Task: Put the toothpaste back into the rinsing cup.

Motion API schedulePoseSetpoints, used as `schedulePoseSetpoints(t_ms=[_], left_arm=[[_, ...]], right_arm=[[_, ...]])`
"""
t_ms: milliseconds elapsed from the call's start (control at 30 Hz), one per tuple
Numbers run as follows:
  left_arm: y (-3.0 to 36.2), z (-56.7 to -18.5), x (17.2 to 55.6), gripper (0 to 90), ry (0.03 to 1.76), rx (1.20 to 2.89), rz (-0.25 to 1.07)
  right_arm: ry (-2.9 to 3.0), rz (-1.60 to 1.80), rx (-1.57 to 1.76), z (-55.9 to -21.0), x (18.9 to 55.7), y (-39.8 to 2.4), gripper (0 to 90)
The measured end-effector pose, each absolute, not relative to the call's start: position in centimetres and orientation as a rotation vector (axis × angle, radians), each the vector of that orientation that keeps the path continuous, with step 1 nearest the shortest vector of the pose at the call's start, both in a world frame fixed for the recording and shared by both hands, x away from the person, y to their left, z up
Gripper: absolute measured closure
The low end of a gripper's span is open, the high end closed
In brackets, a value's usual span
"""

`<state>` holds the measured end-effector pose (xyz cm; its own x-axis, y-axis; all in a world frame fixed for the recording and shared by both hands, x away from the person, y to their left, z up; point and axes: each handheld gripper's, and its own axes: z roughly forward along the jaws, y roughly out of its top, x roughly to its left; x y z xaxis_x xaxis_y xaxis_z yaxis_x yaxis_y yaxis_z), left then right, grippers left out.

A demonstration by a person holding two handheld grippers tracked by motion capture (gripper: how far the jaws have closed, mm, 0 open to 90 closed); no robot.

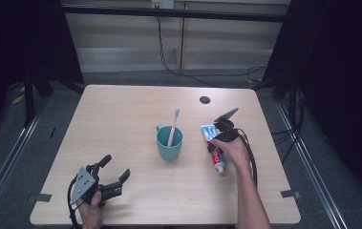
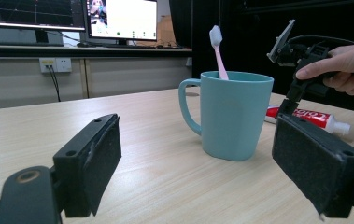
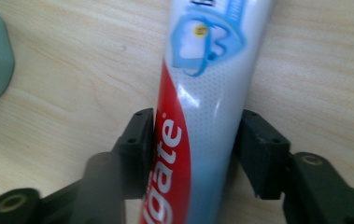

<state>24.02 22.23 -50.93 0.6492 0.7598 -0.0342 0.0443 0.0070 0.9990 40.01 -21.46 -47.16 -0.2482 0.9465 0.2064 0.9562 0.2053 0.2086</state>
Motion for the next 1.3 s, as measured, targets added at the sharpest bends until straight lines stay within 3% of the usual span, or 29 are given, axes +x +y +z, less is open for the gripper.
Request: schedulePoseSetpoints(t_ms=[233,400,1300], left_arm=[[22.2,-50.9,24.0,15.6,0.715,1.474,0.647],[22.2,-50.9,24.0,15.6,0.715,1.474,0.646],[22.2,-50.9,24.0,15.5,0.716,1.474,0.649]], right_arm=[[-2.405,-0.478,-1.910,-47.0,39.9,-21.8,65.8],[-2.385,-0.518,-1.909,-46.9,39.8,-22.2,70.1],[-2.357,-0.854,-1.847,-45.0,37.8,-22.9,72.3]])
